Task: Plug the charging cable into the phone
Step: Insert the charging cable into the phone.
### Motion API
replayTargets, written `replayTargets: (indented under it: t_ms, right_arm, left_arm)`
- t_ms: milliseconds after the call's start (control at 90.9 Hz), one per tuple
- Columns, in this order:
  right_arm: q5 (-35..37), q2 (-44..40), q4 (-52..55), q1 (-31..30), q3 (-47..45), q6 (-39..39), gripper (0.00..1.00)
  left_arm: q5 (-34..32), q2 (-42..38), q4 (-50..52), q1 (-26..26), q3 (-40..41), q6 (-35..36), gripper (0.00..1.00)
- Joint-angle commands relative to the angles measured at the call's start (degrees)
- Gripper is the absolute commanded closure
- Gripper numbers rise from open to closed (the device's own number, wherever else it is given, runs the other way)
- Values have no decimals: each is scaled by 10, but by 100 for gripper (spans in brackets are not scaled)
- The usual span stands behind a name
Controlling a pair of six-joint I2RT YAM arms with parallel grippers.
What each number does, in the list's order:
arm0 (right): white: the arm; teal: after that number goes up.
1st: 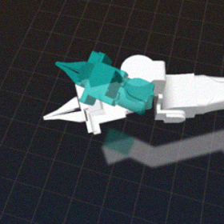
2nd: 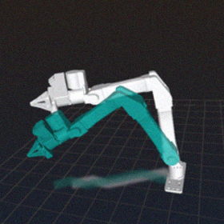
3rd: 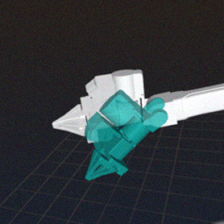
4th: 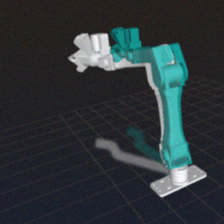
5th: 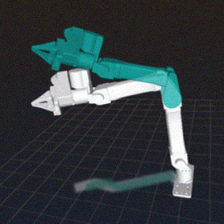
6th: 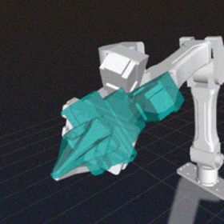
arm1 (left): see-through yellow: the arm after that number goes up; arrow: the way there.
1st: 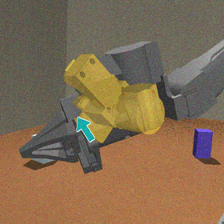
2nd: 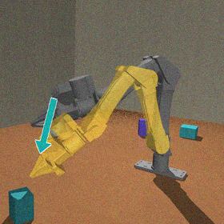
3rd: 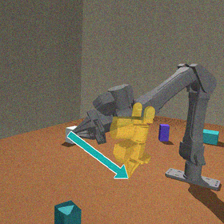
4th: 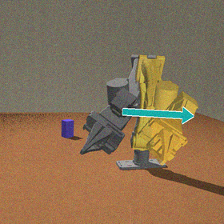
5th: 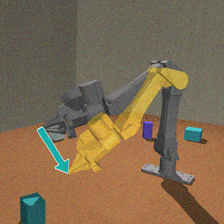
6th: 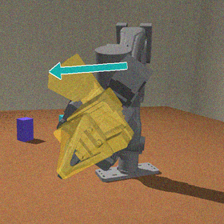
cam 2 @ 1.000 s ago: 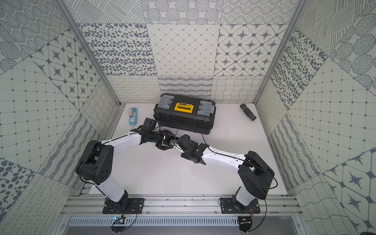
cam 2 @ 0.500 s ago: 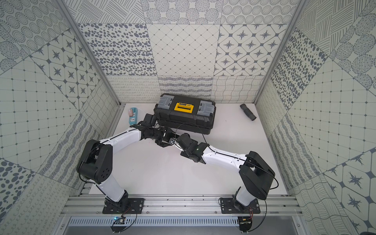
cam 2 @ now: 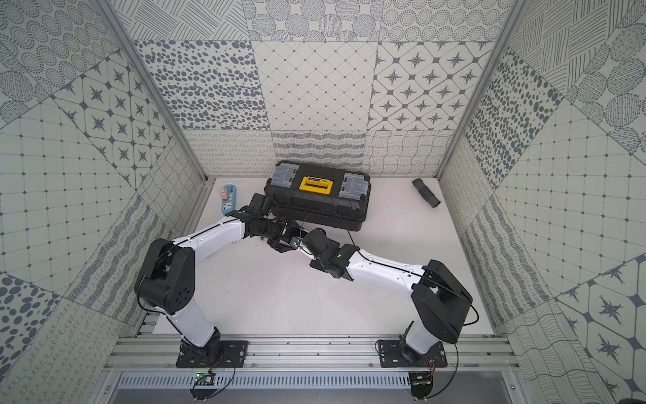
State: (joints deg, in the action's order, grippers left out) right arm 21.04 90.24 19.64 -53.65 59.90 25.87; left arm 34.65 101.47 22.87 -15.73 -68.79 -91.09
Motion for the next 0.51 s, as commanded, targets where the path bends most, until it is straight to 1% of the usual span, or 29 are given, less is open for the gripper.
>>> replayTargets:
  t_ms: [0, 99, 121, 143, 154, 165, 176, 187, 198, 209, 220, 264, 396, 495]
  right_arm:
    - [-24, 5, -70, -6, 20, -9, 100]
    - [-21, 5, -70, -5, 19, -13, 100]
    - [-19, 4, -70, -6, 19, -15, 89]
    - [-14, 3, -70, -5, 18, -16, 69]
    - [-13, 3, -70, -5, 17, -18, 61]
    - [-10, 2, -70, -5, 17, -18, 49]
    - [-8, 1, -70, -5, 16, -19, 40]
    - [-6, -1, -70, -5, 15, -20, 25]
    - [-4, -3, -70, -5, 14, -20, 14]
    - [-4, -4, -70, -5, 12, -21, 9]
    - [-3, -6, -70, -6, 10, -22, 6]
    - [-4, -17, -70, -5, 2, -21, 4]
    - [-13, -55, -64, -3, -21, -28, 3]
    - [-26, -90, -44, 4, -19, -43, 3]
  left_arm:
    - [81, 1, 0, -14, -8, 13, 100]
    - [80, 0, 2, -13, -3, 12, 100]
    - [79, -1, 4, -12, -3, 12, 100]
    - [78, -1, 7, -10, -2, 14, 100]
    - [77, -1, 8, -10, -1, 15, 100]
    - [76, -1, 10, -9, -1, 16, 100]
    - [75, -1, 10, -8, 0, 17, 100]
    - [74, -1, 13, -7, 1, 19, 100]
    - [73, -1, 15, -6, 1, 21, 100]
    - [71, -2, 18, -5, 1, 23, 100]
    - [69, -2, 21, -3, 1, 25, 100]
    - [62, -3, 32, 4, 3, 36, 100]
    - [46, -7, 48, 21, 14, 49, 100]
    - [37, -8, 50, 28, 17, 52, 100]
